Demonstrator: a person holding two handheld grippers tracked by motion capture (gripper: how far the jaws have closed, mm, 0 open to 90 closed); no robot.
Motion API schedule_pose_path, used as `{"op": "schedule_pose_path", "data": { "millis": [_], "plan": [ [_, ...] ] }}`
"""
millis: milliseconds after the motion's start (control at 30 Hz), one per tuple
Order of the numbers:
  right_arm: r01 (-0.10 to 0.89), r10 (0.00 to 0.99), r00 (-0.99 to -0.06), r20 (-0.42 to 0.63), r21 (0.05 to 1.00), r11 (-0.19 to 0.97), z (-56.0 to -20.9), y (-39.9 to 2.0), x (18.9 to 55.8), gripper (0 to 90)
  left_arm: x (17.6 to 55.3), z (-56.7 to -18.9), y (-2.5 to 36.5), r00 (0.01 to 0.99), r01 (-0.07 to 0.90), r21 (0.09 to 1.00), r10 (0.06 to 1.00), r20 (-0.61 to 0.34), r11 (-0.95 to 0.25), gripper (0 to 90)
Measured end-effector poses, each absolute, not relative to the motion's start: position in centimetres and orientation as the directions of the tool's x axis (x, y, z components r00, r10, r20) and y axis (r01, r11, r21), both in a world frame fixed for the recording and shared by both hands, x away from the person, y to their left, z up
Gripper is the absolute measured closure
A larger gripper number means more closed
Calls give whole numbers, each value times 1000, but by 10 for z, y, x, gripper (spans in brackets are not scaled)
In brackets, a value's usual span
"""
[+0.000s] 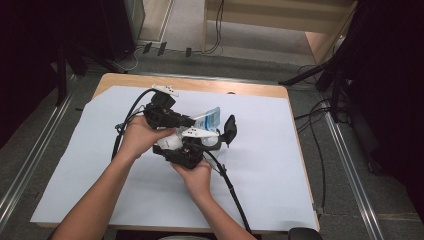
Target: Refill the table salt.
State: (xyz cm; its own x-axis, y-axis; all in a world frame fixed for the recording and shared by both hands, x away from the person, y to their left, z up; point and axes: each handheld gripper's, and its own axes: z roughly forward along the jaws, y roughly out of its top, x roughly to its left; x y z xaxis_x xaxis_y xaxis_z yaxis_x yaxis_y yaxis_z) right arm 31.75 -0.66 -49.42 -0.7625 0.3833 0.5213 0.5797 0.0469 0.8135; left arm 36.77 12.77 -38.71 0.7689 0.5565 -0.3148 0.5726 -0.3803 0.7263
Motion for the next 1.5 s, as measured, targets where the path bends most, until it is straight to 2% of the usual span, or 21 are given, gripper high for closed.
{"op": "schedule_pose_path", "data": {
  "millis": [1500],
  "plan": [
    [588, 377, -756, 536, 808, 32, -494, -8, 319, 649, 368, -387, 127, 769, 563, 739, 563, -303, -370, 842]
  ]
}}
